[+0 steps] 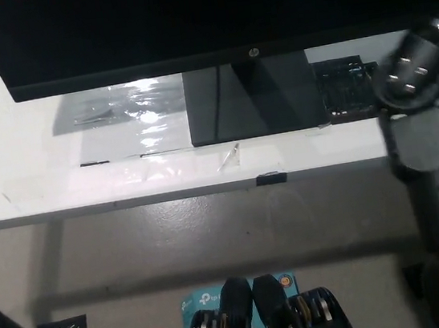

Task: The robot uses its right hand to pick up the cloth kept in the middle of the desk and use it to wipe the monitor in the middle of the desk by swiping its screen twice

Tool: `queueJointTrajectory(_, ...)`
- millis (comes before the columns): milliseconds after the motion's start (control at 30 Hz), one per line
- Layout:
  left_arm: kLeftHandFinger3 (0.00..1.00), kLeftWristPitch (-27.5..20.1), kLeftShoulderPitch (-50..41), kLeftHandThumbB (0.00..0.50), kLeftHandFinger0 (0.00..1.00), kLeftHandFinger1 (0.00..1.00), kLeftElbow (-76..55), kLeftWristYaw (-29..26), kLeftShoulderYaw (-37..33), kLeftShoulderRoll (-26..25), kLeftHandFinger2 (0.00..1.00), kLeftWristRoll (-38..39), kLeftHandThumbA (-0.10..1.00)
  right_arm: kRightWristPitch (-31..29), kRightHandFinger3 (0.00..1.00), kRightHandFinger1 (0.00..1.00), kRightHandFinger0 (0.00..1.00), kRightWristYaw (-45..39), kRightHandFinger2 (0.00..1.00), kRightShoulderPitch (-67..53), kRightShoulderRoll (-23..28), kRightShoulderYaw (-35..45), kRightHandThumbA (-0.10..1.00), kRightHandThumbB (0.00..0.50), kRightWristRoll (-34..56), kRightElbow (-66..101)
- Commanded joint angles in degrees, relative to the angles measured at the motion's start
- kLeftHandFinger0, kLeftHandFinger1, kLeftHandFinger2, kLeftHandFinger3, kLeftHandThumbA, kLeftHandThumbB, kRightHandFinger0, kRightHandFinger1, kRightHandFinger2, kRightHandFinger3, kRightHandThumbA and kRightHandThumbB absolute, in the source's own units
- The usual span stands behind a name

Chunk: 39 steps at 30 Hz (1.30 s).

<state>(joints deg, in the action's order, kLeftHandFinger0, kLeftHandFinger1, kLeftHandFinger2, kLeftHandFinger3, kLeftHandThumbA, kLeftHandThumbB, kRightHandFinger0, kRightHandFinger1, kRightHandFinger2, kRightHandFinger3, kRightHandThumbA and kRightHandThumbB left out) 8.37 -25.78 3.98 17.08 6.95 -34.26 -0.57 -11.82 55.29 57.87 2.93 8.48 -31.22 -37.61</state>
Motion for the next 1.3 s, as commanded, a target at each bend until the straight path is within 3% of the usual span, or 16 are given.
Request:
queueJointTrajectory(0,0.97,-2.4,-0.8,0.106,0.67,0.69,-1.5,1.4,0.5,-1.8,0.79,0.6,0.19,1.4,0.33,0.00,0.00,5.6,0.26,11.3,1.1,-6.3,-0.10,0.208,-5.3,-14.2)
queueJointTrajectory(33,0.96,-2.4,-0.7,0.113,0.67,0.69,-1.4,1.5,0.7,-1.9,0.79,0.7,0.20,1.9,0.35,0.00,0.00,5.2,0.33,13.1,1.3,-8.1,-0.10,0.162,-5.9,-18.6)
queueJointTrajectory(100,0.97,-2.4,-0.8,0.115,0.69,0.70,-1.4,1.7,0.7,-2.1,0.80,0.7,0.20,0.8,0.28,0.00,0.00,6.1,0.30,14.9,1.6,-10.5,-0.10,0.088,-5.7,-24.2)
queueJointTrajectory(233,0.98,-2.3,-1.0,0.113,0.70,0.70,-1.2,2.3,0.7,-2.4,0.81,0.8,0.18,1.8,0.23,0.00,0.00,5.3,0.27,17.4,1.9,-16.2,-0.10,0.099,-6.3,-34.3)
queueJointTrajectory(333,0.97,-2.5,-1.5,0.119,0.69,0.69,-2.1,2.3,1.0,-2.6,0.79,0.5,0.17,1.7,0.27,0.00,0.00,4.4,0.29,18.5,1.7,-18.4,-0.10,0.118,-4.7,-37.7)
queueJointTrajectory(367,0.98,-1.8,-1.4,0.123,0.70,0.70,-2.4,2.4,1.1,-2.7,0.80,0.7,0.18,1.9,0.27,0.00,0.00,5.0,0.30,18.8,1.5,-19.3,-0.10,0.152,-4.4,-38.7)
queueJointTrajectory(433,1.00,-1.5,-1.7,0.119,0.73,0.73,-2.7,2.3,0.9,-3.0,0.83,0.1,0.20,2.3,0.24,0.00,0.00,5.5,0.28,19.3,0.3,-21.0,-0.10,0.109,-3.9,-40.1)
queueJointTrajectory(667,0.97,-2.6,-1.0,0.140,0.68,0.69,-2.2,3.1,0.5,-3.2,0.79,0.4,0.17,2.1,0.24,0.00,0.00,5.1,0.26,19.2,-1.6,-24.2,-0.10,0.150,-2.2,-41.4)
queueJointTrajectory(767,0.98,-2.8,-1.3,0.131,0.68,0.68,-2.9,3.4,0.7,-3.4,0.79,0.5,0.16,1.2,0.26,0.00,0.00,4.7,0.28,19.4,-3.6,-24.0,-0.10,0.109,-1.0,-41.2)
queueJointTrajectory(900,1.00,-3.0,-0.9,0.129,0.69,0.70,-2.5,3.7,0.4,-3.3,0.81,0.3,0.16,1.7,0.18,0.00,0.00,4.4,0.20,20.4,-8.6,-25.7,-0.10,0.001,-1.4,-40.8)
queueJointTrajectory(933,1.00,-3.2,-0.7,0.133,0.70,0.70,-2.0,3.8,0.3,-3.4,0.82,0.0,0.16,2.4,0.11,0.00,0.00,4.7,0.19,20.7,-10.2,-26.3,-0.10,0.044,-1.8,-40.8)
queueJointTrajectory(1000,1.00,-3.2,-0.1,0.131,0.71,0.71,-1.7,4.0,-0.3,-3.2,0.83,-0.1,0.16,2.6,0.03,0.00,0.00,5.4,0.17,20.6,-11.3,-26.9,-0.10,0.032,-1.7,-40.8)
queueJointTrajectory(1100,1.00,-2.3,0.1,0.135,0.70,0.69,-2.2,4.1,-0.8,-2.8,0.81,-0.4,0.15,1.1,0.01,0.00,0.00,5.8,0.20,20.5,-14.1,-28.7,-0.10,0.020,-2.3,-40.9)
queueJointTrajectory(1133,1.00,-2.6,0.3,0.135,0.69,0.69,-2.2,4.2,-1.1,-2.4,0.81,-0.3,0.14,1.1,0.00,0.00,0.00,5.2,0.19,20.3,-15.2,-29.0,-0.10,0.109,-2.0,-40.9)
queueJointTrajectory(1167,1.00,-2.5,0.3,0.137,0.69,0.69,-2.2,4.1,-1.2,-2.3,0.80,-0.4,0.14,1.8,0.02,0.00,0.00,5.1,0.19,20.4,-16.3,-29.3,-0.10,0.066,-2.0,-40.9)
queueJointTrajectory(1267,1.00,-2.2,0.7,0.140,0.71,0.70,-2.3,3.9,-1.8,-2.6,0.83,-1.1,0.17,2.1,0.09,0.00,0.00,5.3,0.24,20.4,-18.4,-29.9,-0.10,0.111,-1.6,-40.9)
